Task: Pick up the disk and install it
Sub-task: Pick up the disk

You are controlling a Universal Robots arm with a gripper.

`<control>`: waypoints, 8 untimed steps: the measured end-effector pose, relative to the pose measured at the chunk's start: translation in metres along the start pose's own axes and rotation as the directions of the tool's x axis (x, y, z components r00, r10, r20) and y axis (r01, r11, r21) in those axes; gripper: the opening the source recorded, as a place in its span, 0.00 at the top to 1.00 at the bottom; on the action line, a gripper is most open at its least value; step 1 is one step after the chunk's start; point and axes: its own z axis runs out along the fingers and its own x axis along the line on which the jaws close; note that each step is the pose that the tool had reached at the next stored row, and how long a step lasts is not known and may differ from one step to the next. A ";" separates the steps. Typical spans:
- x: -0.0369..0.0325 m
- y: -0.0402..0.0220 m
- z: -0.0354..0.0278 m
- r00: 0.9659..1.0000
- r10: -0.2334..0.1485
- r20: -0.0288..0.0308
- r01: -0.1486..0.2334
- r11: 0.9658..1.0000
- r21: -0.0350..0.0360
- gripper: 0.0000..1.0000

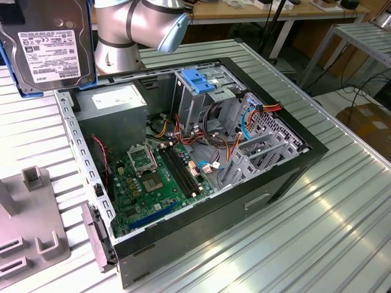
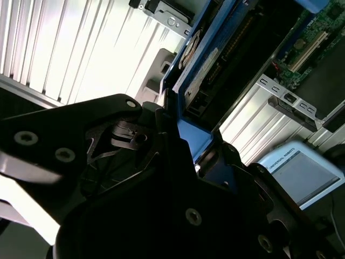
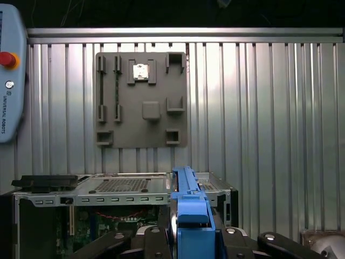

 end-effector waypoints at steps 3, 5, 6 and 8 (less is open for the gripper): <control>-0.0002 -0.0060 -0.0001 1.000 0.000 0.000 0.000 1.000 0.000 0.63; -0.0003 -0.0109 -0.0001 1.000 0.000 0.000 0.000 1.000 0.000 0.63; -0.0003 -0.0128 0.0000 1.000 0.000 0.000 0.000 1.000 0.000 0.63; -0.0004 -0.0172 0.0000 1.000 0.000 0.000 0.000 1.000 0.000 0.63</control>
